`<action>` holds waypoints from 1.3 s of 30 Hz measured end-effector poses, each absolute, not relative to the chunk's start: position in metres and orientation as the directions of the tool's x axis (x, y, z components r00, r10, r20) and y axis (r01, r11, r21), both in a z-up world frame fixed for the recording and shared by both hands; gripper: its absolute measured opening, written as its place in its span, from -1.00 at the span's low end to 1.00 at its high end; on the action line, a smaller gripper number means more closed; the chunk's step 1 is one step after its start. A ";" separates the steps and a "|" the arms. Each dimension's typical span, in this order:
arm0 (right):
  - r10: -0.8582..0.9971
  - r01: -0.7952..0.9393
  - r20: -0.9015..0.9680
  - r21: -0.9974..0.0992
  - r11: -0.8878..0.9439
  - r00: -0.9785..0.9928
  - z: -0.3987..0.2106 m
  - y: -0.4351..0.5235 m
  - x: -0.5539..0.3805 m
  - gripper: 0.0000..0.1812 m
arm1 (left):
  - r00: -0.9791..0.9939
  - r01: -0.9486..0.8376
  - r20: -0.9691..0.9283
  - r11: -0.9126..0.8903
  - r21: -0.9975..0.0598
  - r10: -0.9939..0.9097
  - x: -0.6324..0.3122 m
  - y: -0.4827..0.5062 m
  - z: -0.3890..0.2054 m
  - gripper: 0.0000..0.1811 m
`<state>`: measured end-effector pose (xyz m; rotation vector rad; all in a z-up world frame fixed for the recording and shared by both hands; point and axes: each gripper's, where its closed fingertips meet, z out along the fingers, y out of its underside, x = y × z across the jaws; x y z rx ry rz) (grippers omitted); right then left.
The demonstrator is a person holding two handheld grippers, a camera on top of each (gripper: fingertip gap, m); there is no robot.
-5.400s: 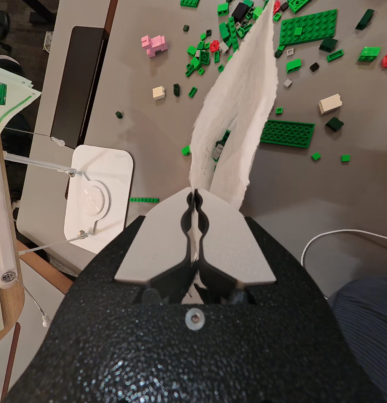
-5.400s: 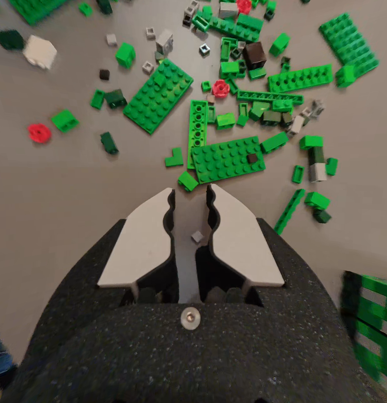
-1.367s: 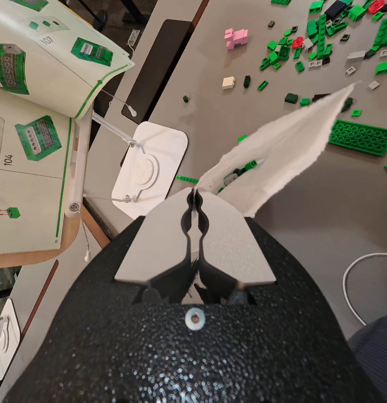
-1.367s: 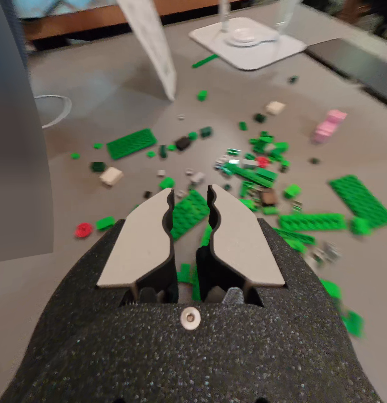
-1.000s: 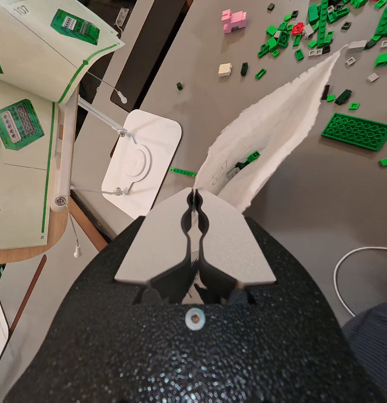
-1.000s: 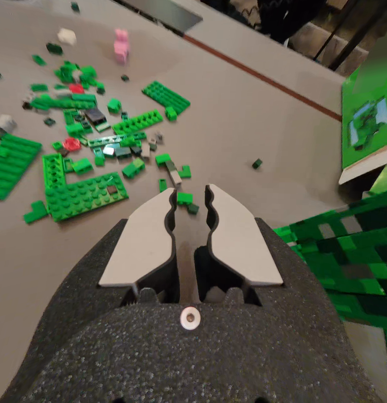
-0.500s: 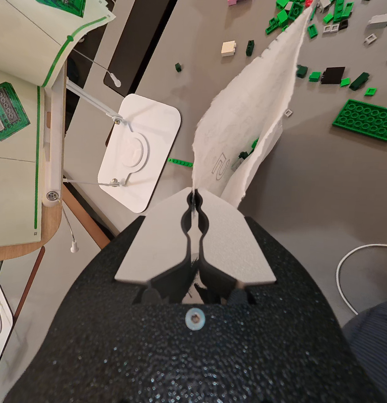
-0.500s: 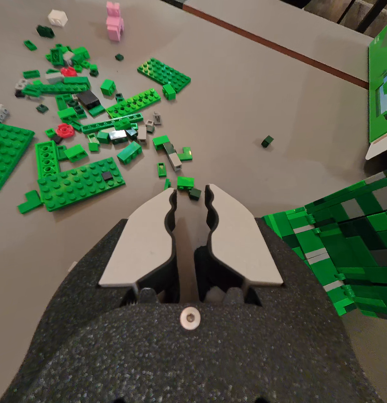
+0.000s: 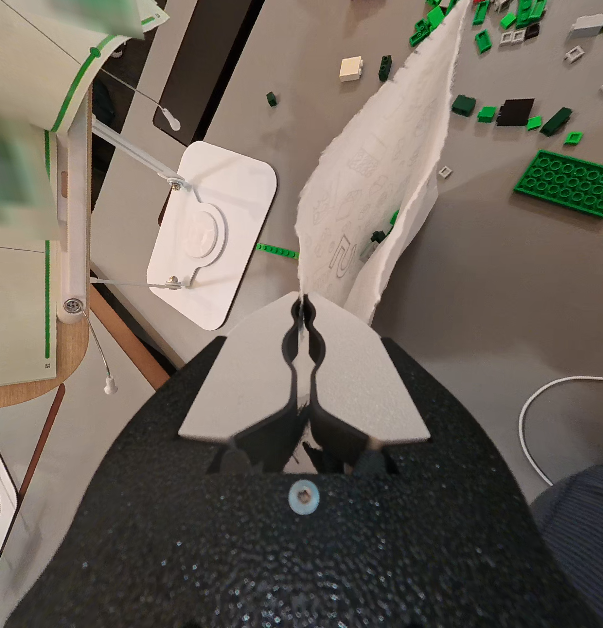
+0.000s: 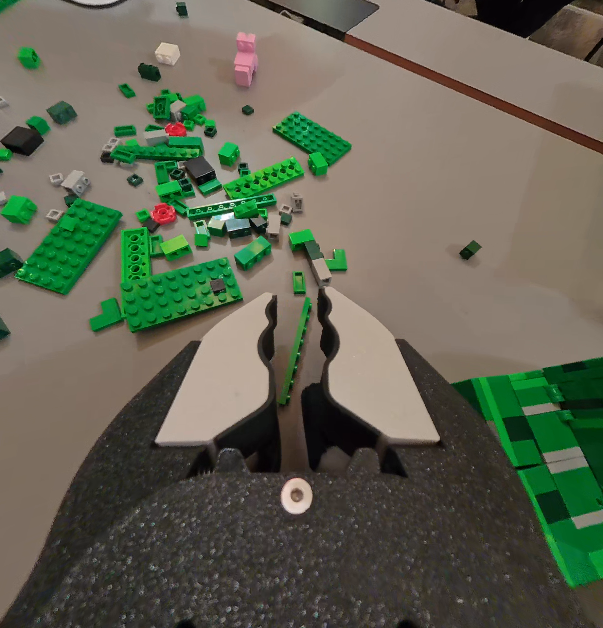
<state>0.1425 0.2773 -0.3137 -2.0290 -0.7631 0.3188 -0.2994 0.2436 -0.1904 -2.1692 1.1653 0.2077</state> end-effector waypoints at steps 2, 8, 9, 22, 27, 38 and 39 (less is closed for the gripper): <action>0.637 0.405 0.075 -0.826 -0.391 0.768 -0.316 0.277 0.140 -0.75 | 0.591 -0.791 -0.425 -0.386 -0.475 -0.686 -0.300 0.243 -0.190 -1.00; 0.648 0.410 0.066 -0.822 -0.395 0.759 -0.318 0.275 0.138 -0.76 | 0.592 -0.789 -0.423 -0.388 -0.476 -0.685 -0.300 0.243 -0.191 -1.00; 0.649 0.410 0.066 -0.821 -0.396 0.758 -0.318 0.275 0.137 -0.76 | 0.592 -0.789 -0.422 -0.389 -0.475 -0.686 -0.300 0.243 -0.191 -1.00; 0.658 0.426 0.068 -0.810 -0.403 0.750 -0.321 0.274 0.135 -0.76 | 0.594 -0.788 -0.418 -0.393 -0.474 -0.688 -0.300 0.242 -0.191 -1.00; 0.656 0.423 0.063 -0.810 -0.407 0.752 -0.321 0.275 0.135 -0.77 | 0.598 -0.785 -0.415 -0.397 -0.476 -0.686 -0.301 0.242 -0.192 -1.00; 0.650 0.414 0.059 -0.813 -0.409 0.758 -0.321 0.276 0.136 -0.78 | 0.594 -0.790 -0.418 -0.399 -0.466 -0.687 -0.299 0.241 -0.192 -1.00; 0.647 0.414 0.061 -0.813 -0.409 0.760 -0.321 0.276 0.136 -0.77 | 0.592 -0.792 -0.420 -0.398 -0.464 -0.688 -0.299 0.241 -0.192 -1.00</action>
